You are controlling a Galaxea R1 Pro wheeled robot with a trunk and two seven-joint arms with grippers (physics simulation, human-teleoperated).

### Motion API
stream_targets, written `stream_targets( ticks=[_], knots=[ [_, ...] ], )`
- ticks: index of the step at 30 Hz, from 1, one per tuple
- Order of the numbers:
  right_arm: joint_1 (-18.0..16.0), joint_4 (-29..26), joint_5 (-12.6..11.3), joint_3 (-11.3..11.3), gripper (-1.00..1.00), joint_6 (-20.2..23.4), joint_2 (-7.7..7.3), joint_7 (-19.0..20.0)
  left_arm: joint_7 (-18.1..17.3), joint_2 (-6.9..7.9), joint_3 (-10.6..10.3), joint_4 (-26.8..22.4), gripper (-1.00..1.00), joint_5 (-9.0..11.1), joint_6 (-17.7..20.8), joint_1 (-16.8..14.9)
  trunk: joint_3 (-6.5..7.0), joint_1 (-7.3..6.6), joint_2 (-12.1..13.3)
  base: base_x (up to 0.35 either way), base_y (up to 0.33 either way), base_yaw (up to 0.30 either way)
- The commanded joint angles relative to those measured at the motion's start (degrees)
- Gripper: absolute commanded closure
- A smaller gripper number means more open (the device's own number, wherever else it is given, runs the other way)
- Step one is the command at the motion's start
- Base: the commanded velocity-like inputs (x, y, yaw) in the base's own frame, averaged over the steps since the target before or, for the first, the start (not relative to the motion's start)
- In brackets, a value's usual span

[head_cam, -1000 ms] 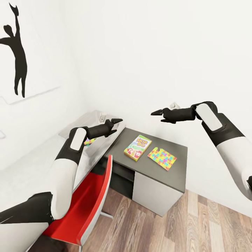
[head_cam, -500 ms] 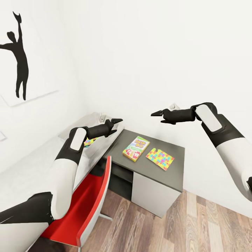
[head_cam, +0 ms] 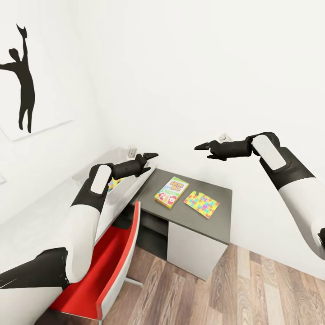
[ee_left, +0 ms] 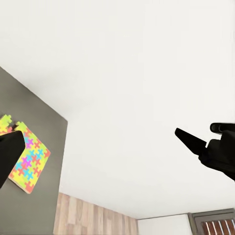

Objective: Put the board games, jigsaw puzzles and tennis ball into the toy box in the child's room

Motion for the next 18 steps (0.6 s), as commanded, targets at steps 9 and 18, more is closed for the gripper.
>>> stream_targets(
  ticks=[9, 18],
  knots=[
    [-0.1, 0.0, 0.6, 0.2, -1.0, 0.0, -0.1, 0.6, -0.3, -0.08, 0.3, 0.0, -1.0, -0.3, 0.4, -0.1, 0.73, 0.04, -0.1, -0.002, 0.0, -0.07],
    [-0.1, 0.0, 0.6, 0.2, -1.0, 0.0, -0.06, 0.6, -0.3, -0.08, 0.3, 0.0, -1.0, -0.3, 0.4, -0.1, 1.58, 0.04, -0.1, 0.0, 0.0, -0.07]
  ],
)
